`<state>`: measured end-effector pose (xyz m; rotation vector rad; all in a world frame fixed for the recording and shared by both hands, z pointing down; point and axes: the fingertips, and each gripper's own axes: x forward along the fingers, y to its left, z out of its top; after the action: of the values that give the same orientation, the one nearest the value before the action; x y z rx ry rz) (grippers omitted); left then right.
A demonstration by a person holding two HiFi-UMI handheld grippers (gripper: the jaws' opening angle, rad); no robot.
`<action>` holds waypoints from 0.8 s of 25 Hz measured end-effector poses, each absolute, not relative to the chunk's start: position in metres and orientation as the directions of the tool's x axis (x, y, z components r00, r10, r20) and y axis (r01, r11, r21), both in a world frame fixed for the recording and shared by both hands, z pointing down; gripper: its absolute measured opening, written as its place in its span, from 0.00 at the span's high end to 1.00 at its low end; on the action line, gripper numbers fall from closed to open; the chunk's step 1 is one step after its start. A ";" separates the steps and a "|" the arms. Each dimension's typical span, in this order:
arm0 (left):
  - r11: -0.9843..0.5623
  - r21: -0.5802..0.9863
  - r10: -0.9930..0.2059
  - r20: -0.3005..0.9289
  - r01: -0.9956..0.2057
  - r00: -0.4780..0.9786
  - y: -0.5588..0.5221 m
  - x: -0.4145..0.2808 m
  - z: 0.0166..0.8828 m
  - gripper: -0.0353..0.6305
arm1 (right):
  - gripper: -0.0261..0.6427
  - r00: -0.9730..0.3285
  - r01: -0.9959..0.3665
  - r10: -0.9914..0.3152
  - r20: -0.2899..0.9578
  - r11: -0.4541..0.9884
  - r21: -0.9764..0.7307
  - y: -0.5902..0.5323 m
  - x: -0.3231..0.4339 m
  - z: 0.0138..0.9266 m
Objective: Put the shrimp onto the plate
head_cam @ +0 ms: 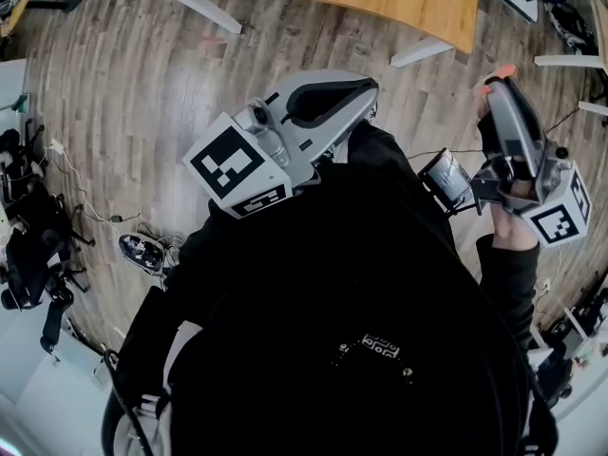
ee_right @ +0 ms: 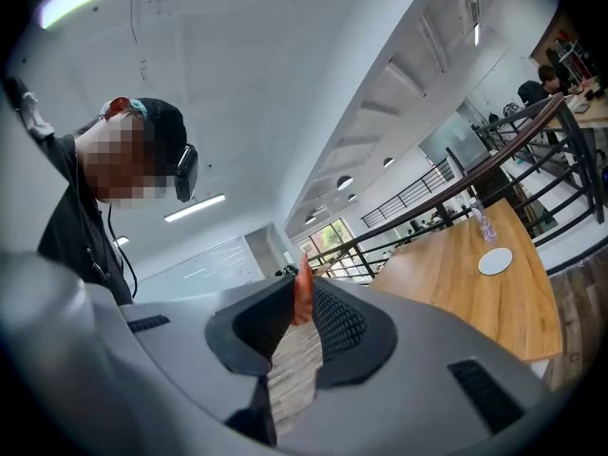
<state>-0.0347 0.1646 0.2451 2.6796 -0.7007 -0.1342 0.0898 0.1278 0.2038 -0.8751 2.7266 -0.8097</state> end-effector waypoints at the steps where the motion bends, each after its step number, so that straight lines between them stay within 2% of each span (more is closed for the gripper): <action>1: -0.809 0.372 -0.490 0.002 -0.456 0.872 0.160 -0.033 0.245 0.94 | 0.86 -0.819 -0.483 -0.574 0.005 0.685 -0.546 0.122 0.090 0.205; 6: -0.799 0.370 -0.504 0.019 -0.474 0.863 0.134 -0.027 0.248 0.94 | 0.86 -0.836 -0.455 -0.549 -0.011 0.703 -0.547 0.093 0.093 0.203; 20: -0.777 0.354 -0.540 0.052 -0.521 0.840 0.026 0.035 0.242 0.94 | 0.86 -0.840 -0.423 -0.540 -0.054 0.713 -0.559 -0.021 0.163 0.206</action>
<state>0.0353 0.0258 0.2419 2.6621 -0.7957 -0.0738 0.1632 -0.0214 0.2062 -0.7705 2.7067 -0.8052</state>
